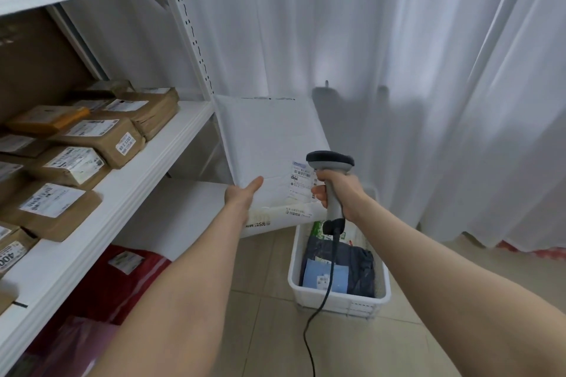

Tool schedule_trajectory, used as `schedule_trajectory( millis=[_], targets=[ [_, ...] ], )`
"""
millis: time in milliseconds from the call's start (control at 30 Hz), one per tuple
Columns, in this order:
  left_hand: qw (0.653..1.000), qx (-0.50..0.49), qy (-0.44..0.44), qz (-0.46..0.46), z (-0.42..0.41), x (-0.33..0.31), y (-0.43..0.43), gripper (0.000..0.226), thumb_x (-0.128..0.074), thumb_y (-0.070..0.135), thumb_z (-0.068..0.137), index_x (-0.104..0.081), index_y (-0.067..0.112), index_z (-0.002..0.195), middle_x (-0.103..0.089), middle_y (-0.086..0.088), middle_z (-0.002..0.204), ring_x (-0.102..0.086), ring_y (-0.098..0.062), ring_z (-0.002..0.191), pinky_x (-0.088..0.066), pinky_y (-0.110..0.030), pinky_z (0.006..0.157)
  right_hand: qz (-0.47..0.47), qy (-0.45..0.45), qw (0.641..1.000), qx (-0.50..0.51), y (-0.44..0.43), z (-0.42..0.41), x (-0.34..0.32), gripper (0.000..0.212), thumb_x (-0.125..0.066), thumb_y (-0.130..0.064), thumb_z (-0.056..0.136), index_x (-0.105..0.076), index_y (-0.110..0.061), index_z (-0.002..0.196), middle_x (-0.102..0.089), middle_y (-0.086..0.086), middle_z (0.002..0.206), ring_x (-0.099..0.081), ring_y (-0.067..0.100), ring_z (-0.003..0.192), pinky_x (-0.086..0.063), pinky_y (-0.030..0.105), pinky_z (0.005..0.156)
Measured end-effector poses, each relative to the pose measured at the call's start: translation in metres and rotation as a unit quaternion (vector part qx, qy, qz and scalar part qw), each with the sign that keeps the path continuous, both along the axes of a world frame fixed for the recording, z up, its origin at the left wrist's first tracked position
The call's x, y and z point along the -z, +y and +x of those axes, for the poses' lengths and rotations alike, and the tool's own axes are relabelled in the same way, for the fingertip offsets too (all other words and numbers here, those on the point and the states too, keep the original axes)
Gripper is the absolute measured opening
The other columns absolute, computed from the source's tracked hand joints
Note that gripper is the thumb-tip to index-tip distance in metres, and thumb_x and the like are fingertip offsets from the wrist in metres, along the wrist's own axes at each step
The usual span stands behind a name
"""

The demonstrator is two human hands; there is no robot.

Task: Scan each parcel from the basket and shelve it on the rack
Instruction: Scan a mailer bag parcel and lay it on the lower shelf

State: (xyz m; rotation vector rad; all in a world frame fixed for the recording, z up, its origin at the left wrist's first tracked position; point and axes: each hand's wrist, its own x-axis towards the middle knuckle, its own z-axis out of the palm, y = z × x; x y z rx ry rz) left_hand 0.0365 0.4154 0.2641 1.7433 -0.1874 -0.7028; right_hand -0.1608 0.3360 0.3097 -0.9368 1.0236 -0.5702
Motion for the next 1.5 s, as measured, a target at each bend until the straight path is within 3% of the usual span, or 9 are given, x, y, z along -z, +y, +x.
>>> schedule_trajectory(
  millis=[200,433,633,833,1000,1500],
  targets=[
    [0.999,-0.03,0.006,-0.015,-0.002,0.002,-0.002,0.045,-0.078,0.032,0.078,-0.046,0.012,0.102,-0.054,-0.004,0.098,-0.052,-0.021,0.086,-0.042,-0.027,0.076,0.015,0.006,0.999,-0.034,-0.004,-0.016,-0.006,0.011,-0.06,-0.01,0.09,-0.054,-0.002,0.094,-0.065,0.017,0.07,-0.052,0.014,0.041,-0.043,0.021,0.041],
    [0.999,-0.042,0.015,-0.03,-0.008,0.003,-0.002,0.043,-0.078,0.03,0.079,-0.045,0.014,0.101,-0.051,-0.001,0.092,-0.05,-0.019,0.082,-0.039,-0.024,0.075,0.016,0.007,0.999,-0.052,-0.005,-0.022,-0.01,0.01,-0.058,-0.008,0.088,-0.049,-0.006,0.091,-0.054,0.006,0.051,-0.05,0.015,0.038,-0.04,0.022,0.038],
    [0.999,-0.045,0.012,-0.024,-0.007,0.006,0.001,0.045,-0.078,0.032,0.079,-0.044,0.015,0.102,-0.047,0.002,0.083,-0.049,-0.021,0.084,-0.037,-0.025,0.078,0.026,0.018,0.997,-0.066,-0.006,-0.028,-0.014,0.009,-0.057,-0.008,0.088,-0.048,-0.007,0.091,-0.052,0.006,0.055,-0.048,0.015,0.039,-0.042,0.023,0.043],
    [0.998,-0.053,0.0,-0.013,-0.006,0.008,0.003,0.058,-0.077,0.033,0.079,-0.05,0.002,0.12,-0.052,-0.005,0.1,-0.052,-0.022,0.089,-0.041,-0.027,0.078,0.021,0.028,0.997,-0.062,-0.003,-0.027,-0.017,0.007,-0.057,-0.008,0.087,-0.051,-0.008,0.088,-0.054,0.005,0.051,-0.048,0.013,0.035,-0.042,0.019,0.039],
    [0.999,-0.052,0.001,-0.013,-0.005,0.009,0.005,0.059,-0.078,0.033,0.078,-0.05,0.001,0.121,-0.054,-0.007,0.105,-0.053,-0.023,0.092,-0.043,-0.028,0.081,0.022,0.032,0.997,-0.062,-0.003,-0.026,-0.017,0.008,-0.057,-0.008,0.086,-0.05,-0.008,0.087,-0.053,0.005,0.05,-0.048,0.013,0.034,-0.042,0.02,0.038],
    [0.999,-0.048,0.007,-0.018,-0.003,0.011,0.003,0.061,-0.077,0.033,0.079,-0.049,0.002,0.123,-0.05,-0.003,0.101,-0.05,-0.021,0.09,-0.041,-0.027,0.081,0.042,0.025,0.998,-0.024,-0.003,-0.02,-0.016,0.013,-0.063,-0.014,0.088,-0.052,-0.007,0.091,-0.058,0.011,0.068,-0.055,0.014,0.038,-0.046,0.019,0.039]
  ],
)
